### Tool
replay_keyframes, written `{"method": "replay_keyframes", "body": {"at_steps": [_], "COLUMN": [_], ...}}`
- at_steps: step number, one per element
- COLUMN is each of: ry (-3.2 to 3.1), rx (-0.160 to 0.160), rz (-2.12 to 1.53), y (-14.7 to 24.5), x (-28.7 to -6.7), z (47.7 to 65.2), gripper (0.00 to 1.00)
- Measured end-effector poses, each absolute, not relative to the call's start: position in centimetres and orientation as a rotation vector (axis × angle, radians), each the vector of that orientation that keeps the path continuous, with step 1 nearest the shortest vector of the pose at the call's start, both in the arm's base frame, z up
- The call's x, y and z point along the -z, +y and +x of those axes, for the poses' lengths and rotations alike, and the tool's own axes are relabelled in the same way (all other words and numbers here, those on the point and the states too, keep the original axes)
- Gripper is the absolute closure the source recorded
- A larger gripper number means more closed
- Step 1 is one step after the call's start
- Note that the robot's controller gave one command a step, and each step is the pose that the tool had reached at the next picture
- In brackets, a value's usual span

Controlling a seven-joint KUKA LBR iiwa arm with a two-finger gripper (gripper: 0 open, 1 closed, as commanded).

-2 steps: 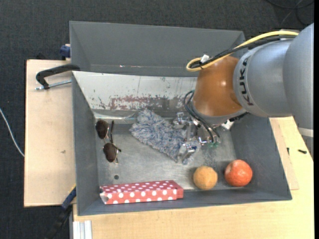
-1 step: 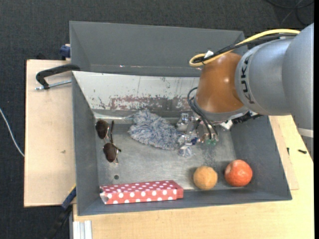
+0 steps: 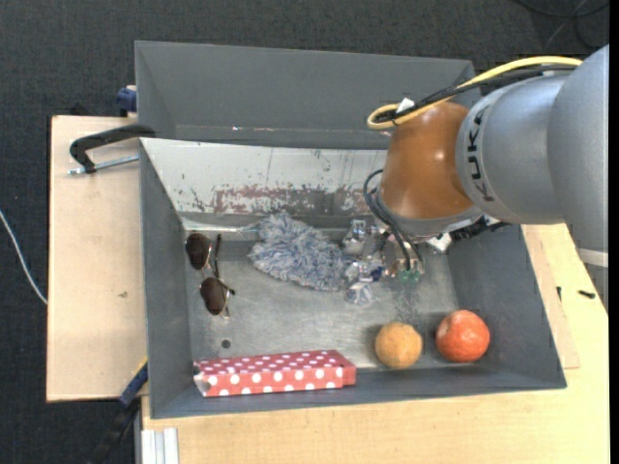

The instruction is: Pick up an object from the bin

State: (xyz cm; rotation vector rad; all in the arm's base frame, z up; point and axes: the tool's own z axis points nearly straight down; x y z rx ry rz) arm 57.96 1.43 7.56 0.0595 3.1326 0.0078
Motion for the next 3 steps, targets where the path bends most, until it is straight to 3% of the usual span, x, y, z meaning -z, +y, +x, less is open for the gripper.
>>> {"method": "replay_keyframes", "body": {"at_steps": [1, 3], "ry": [3.135, 3.139], "rx": [-0.007, -0.003], "rz": [0.060, 0.061], "y": [1.4, 1.4], "x": [-7.9, -11.7], "z": [57.9, 57.8], "gripper": [1.00, 1.00]}}
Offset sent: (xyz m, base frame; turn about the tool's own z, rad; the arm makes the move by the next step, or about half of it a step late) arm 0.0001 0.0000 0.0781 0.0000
